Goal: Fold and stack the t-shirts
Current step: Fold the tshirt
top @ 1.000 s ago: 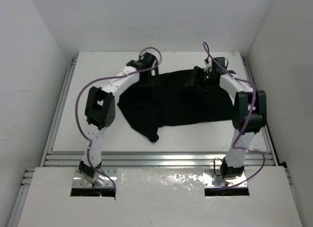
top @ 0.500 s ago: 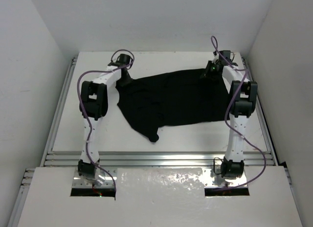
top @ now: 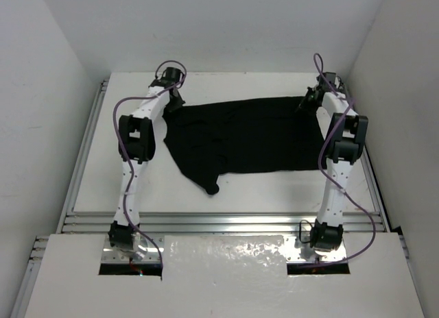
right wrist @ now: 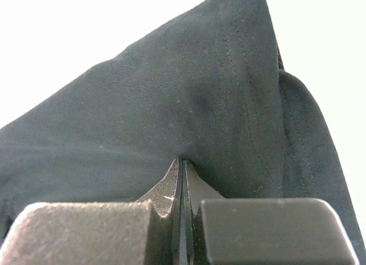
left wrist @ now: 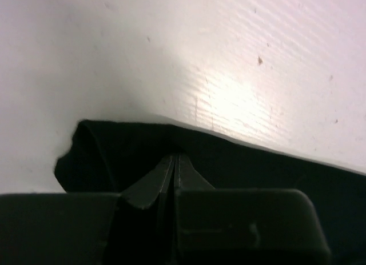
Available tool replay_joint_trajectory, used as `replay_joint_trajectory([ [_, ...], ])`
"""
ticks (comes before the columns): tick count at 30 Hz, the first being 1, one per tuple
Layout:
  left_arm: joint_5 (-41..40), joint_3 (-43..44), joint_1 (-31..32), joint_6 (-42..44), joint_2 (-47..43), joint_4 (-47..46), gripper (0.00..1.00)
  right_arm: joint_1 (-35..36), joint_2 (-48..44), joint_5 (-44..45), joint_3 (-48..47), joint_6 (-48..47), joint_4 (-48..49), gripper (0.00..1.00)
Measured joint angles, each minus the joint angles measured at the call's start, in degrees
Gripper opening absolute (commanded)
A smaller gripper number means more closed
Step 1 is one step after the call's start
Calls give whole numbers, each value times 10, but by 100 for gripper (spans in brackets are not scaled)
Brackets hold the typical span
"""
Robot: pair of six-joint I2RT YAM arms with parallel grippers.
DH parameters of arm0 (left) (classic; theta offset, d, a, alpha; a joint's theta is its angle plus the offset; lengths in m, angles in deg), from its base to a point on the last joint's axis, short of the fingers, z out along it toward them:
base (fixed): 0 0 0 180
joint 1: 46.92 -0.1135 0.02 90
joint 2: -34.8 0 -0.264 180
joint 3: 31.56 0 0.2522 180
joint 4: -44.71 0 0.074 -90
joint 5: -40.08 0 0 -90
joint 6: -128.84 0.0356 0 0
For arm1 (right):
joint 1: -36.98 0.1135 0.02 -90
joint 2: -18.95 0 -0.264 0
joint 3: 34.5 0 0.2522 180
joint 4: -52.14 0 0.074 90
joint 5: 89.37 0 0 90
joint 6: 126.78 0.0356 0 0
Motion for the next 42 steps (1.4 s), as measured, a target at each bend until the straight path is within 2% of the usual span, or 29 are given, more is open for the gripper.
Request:
replay_joint_trajectory([
  [7,9,24,-22,41,15,-18,0,-4,-23,-17,45,37,8,0],
  [17,22,30,-57,75,22,-49,0,-5,-115,-110,232,134,53,0],
  [20,26,34,-66,83,24,-50,6,-1,-125,-124,250,150,50,0],
  [22,32,34,-69,86,23,-50,11,-1,-113,-124,220,145,24,1],
  [23,34,32,-70,86,21,-51,18,0,-103,-126,196,141,12,21],
  [24,35,28,-71,88,18,-52,22,0,-91,-129,167,136,1,32],
  [25,37,19,-71,88,9,-53,41,-1,-82,-130,141,127,-1,38],
  [26,38,11,-71,91,1,-52,48,-1,-79,-132,128,122,-2,42],
  [27,39,-1,-71,88,-11,-53,52,-2,-80,-136,120,113,-2,44],
  [28,40,-15,-71,88,-27,-52,60,-4,-85,-139,116,108,0,46],
  [29,43,-27,-71,89,-44,-52,62,-5,-92,-140,118,102,1,56],
  [31,46,-42,-71,85,-76,-53,68,-8,-119,-141,142,93,8,65],
  [33,49,-61,-69,85,-114,-53,70,-11,-159,-135,186,79,12,69],
  [37,59,-109,-61,85,-188,-67,69,-15,-243,-113,291,49,44,65],
  [39,69,-118,-55,85,-201,-70,69,-17,-266,-105,327,41,50,59],
  [42,85,-136,-49,85,-202,-76,68,-22,-273,-103,350,37,60,58],
])
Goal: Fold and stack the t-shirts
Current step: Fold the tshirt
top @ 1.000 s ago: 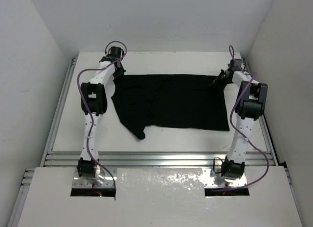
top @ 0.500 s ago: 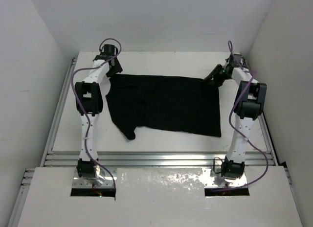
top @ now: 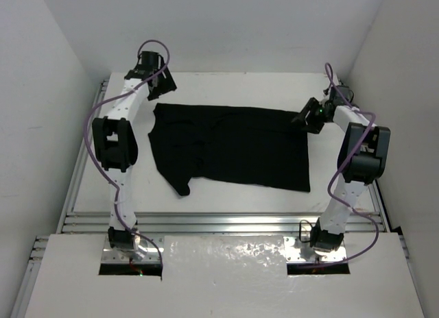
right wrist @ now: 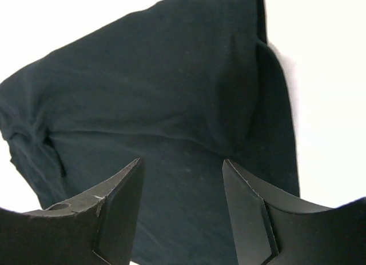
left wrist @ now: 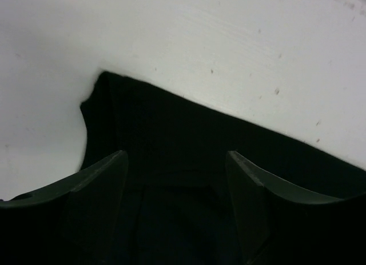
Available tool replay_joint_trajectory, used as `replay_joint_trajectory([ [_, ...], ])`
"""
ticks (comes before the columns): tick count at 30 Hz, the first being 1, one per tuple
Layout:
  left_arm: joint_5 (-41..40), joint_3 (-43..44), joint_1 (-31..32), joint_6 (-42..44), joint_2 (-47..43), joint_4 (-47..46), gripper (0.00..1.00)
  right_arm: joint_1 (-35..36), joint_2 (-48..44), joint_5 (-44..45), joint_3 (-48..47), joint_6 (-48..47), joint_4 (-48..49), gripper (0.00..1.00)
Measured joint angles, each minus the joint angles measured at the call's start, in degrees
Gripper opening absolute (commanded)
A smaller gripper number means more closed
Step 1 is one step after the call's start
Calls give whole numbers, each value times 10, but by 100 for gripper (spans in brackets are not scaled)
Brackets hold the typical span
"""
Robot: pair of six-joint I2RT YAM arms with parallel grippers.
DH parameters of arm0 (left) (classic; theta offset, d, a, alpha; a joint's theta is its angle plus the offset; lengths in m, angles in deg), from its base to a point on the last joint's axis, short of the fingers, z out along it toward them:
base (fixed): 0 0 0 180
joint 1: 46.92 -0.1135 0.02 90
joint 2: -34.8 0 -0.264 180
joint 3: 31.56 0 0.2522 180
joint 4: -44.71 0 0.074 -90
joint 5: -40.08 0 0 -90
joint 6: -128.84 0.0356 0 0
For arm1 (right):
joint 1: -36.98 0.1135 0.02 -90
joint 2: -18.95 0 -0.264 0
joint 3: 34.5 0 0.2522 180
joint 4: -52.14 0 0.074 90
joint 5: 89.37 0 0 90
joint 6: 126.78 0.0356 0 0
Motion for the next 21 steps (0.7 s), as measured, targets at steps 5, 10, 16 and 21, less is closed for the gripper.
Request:
replay_joint_trajectory([
  [5,19,-10,7,0,31,2,67,-9,7,0,9,0,20,56],
  [10,34,19,12,0,89,5,66,-19,37,0,2,0,33,57],
  [16,37,29,16,0,124,12,65,-25,73,-3,-13,3,31,58],
  [21,38,30,19,3,130,13,64,-25,80,-22,-15,8,43,40],
])
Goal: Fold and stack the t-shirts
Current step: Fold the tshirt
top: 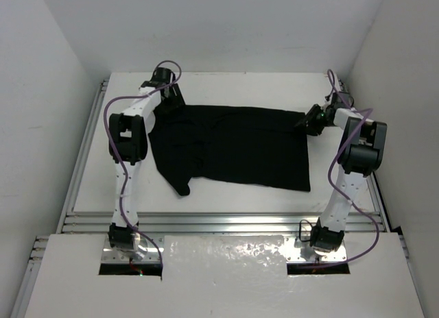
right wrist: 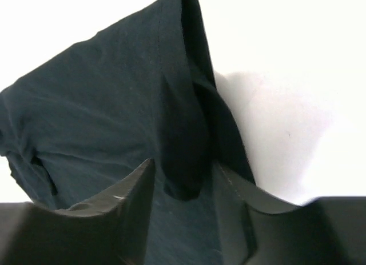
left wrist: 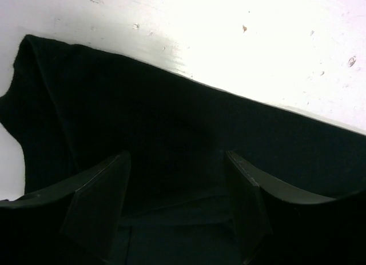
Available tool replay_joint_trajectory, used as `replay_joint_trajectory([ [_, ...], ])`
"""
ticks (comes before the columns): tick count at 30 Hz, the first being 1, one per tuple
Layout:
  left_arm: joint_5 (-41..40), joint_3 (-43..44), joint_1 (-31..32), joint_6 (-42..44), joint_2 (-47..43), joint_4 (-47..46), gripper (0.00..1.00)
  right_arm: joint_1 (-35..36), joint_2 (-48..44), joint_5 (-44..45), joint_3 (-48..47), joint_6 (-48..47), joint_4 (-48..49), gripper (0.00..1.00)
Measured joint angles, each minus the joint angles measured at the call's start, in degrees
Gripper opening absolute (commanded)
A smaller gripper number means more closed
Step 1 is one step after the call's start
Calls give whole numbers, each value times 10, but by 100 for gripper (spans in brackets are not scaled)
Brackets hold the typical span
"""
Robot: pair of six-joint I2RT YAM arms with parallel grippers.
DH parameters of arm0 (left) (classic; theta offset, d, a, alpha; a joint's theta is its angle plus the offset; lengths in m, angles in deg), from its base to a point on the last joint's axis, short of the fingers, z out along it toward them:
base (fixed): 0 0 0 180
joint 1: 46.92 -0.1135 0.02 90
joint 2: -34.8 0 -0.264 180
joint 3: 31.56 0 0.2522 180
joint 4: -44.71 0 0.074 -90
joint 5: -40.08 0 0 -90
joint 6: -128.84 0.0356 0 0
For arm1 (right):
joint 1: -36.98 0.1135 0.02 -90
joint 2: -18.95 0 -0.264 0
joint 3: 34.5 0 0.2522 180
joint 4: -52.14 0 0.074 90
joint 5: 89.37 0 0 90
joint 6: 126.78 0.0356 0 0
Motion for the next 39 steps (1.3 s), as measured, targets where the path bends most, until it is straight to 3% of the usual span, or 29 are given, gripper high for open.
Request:
replay_joint_trajectory([
  [6,0,0,1,6,2,3,64,0,21,-16,-18,3,1,26],
  [7,0,0,1,7,2,3,64,0,21,-16,-18,3,1,17],
  [9,0,0,1,10,2,4,64,0,21,-16,-18,0,0,8],
  [11,0,0,1,12,2,4,63,0,21,-13,-20,-4,-9,7],
  [18,0,0,1,15,2,6,63,2,20,32,-61,-31,-75,8],
  [26,0,0,1,16,2,6,63,17,21,112,-183,-91,-196,11],
  [29,0,0,1,17,2,6,63,34,33,156,-250,-120,-252,17],
  [30,1,0,1,17,2,6,63,41,39,171,-272,-129,-268,25],
  [35,2,0,1,17,2,6,63,82,72,231,-319,-174,-323,41],
  [39,6,0,1,17,2,6,62,108,107,205,-317,-186,-339,40],
])
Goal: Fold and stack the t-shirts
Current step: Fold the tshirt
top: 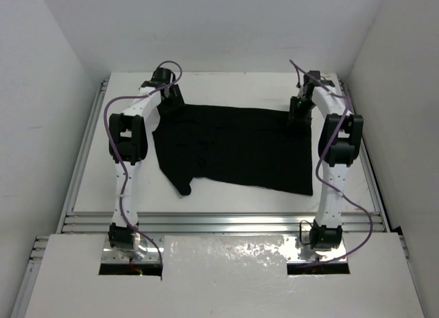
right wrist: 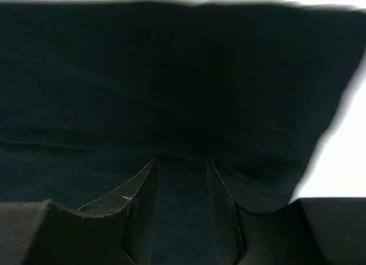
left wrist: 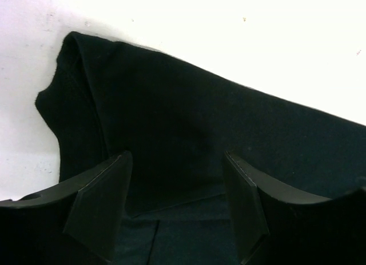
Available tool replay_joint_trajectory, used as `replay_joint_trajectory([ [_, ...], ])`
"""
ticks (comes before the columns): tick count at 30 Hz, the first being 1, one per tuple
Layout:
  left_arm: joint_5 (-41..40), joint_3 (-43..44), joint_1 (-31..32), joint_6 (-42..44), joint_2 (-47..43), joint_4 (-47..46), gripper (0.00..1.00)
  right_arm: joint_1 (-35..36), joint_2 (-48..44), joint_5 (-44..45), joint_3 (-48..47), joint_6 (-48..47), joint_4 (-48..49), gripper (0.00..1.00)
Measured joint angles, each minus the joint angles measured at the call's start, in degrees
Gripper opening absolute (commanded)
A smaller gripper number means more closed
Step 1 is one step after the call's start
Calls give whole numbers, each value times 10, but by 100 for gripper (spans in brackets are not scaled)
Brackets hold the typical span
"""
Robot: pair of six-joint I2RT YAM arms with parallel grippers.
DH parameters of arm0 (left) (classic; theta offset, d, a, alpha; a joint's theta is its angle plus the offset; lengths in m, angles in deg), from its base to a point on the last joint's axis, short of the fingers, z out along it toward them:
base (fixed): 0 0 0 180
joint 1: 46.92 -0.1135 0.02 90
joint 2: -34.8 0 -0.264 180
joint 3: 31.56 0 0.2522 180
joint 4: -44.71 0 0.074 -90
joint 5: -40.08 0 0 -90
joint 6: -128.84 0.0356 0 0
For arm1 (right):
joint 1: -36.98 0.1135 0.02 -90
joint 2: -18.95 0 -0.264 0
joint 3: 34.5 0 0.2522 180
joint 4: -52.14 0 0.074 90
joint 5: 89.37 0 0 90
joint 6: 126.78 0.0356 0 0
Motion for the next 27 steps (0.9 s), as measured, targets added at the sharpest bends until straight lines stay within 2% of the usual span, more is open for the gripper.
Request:
replay_joint_trajectory([
  [4,9,0,0,0,0,0,62,4,-23,-21,71,24,38,36],
  [7,16,0,0,0,0,0,61,-29,-94,-28,189,61,81,31],
  [13,19,0,0,2,0,0,61,-94,-207,-22,334,85,159,41],
  [16,21,0,0,2,0,0,61,-87,-236,-20,392,84,212,37],
  [19,23,0,0,2,0,0,61,-80,-230,-24,404,82,242,30],
  [27,24,0,0,2,0,0,60,-77,-159,-24,345,80,291,27],
])
